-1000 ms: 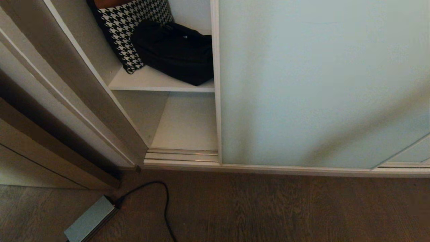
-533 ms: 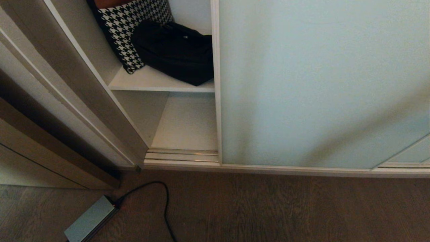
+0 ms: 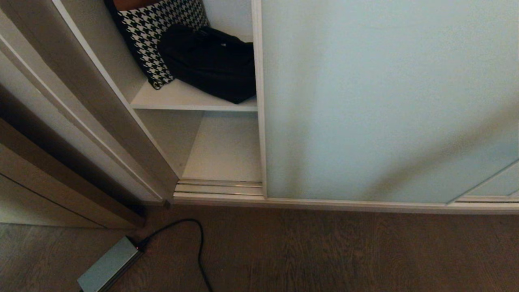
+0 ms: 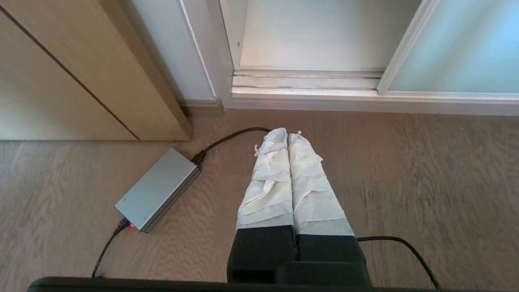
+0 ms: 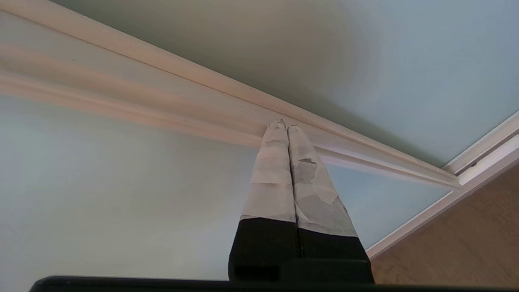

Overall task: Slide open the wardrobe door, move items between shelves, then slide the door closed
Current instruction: Close the door

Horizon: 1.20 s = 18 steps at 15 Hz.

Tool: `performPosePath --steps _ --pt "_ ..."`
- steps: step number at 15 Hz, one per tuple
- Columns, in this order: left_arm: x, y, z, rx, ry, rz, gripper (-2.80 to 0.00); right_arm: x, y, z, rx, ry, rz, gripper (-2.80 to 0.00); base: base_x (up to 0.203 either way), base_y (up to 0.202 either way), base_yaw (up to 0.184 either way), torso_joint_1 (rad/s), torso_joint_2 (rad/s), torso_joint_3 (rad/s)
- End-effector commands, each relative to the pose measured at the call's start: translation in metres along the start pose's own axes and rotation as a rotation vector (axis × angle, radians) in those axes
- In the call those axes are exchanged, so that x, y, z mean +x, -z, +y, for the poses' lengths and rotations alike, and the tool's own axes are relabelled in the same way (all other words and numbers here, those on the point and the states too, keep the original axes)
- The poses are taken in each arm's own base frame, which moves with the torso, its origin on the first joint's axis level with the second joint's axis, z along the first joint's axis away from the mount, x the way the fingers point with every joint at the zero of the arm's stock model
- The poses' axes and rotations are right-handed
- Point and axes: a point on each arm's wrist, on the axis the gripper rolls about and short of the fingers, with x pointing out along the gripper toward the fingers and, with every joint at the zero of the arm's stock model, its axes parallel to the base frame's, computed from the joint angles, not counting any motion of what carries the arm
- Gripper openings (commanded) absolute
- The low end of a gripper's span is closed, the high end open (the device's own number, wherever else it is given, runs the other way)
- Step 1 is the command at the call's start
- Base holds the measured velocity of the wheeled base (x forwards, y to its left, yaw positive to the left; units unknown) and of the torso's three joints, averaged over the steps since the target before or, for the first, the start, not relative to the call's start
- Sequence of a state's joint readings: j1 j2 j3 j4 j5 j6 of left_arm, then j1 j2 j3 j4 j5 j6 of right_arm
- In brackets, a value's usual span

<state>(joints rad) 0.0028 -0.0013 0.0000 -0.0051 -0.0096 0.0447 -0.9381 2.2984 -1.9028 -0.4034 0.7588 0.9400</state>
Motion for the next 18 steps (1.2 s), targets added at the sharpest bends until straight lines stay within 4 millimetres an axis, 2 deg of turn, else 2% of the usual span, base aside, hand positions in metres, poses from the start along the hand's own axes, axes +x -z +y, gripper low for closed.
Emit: performPosePath --steps 1,6,10,15,17,18 --pt "0.0 0.0 0.0 0.001 -0.001 0.0 -2.8 -0.001 0.001 0.009 -0.001 -0.013 0.007 -2.8 0.0 0.0 0.0 0.0 0.0 0.0" --pt "0.0 0.0 0.0 0.001 -0.001 0.0 -2.8 -0.002 0.013 0.017 0.017 -0.011 0.038 -2.8 0.0 0.0 0.0 0.0 0.0 0.0" --pt "0.0 0.0 0.0 0.001 -0.001 -0.001 -2.8 -0.019 0.022 0.044 0.023 -0.014 0.056 -2.8 0.0 0.0 0.0 0.0 0.0 0.0" --pt "0.0 0.0 0.0 0.001 -0.001 0.0 -2.8 -0.042 0.049 0.075 -0.002 -0.06 0.071 -2.8 0.0 0.0 0.0 0.0 0.0 0.0" --pt "0.0 0.0 0.0 0.001 -0.001 -0.001 -2.8 -0.059 0.044 0.088 -0.058 -0.11 0.023 -2.8 0.0 0.0 0.0 0.0 0.0 0.0" --pt "0.0 0.0 0.0 0.001 -0.001 0.0 -2.8 -0.064 0.037 0.085 -0.065 -0.102 0.002 -2.8 0.0 0.0 0.0 0.0 0.0 0.0"
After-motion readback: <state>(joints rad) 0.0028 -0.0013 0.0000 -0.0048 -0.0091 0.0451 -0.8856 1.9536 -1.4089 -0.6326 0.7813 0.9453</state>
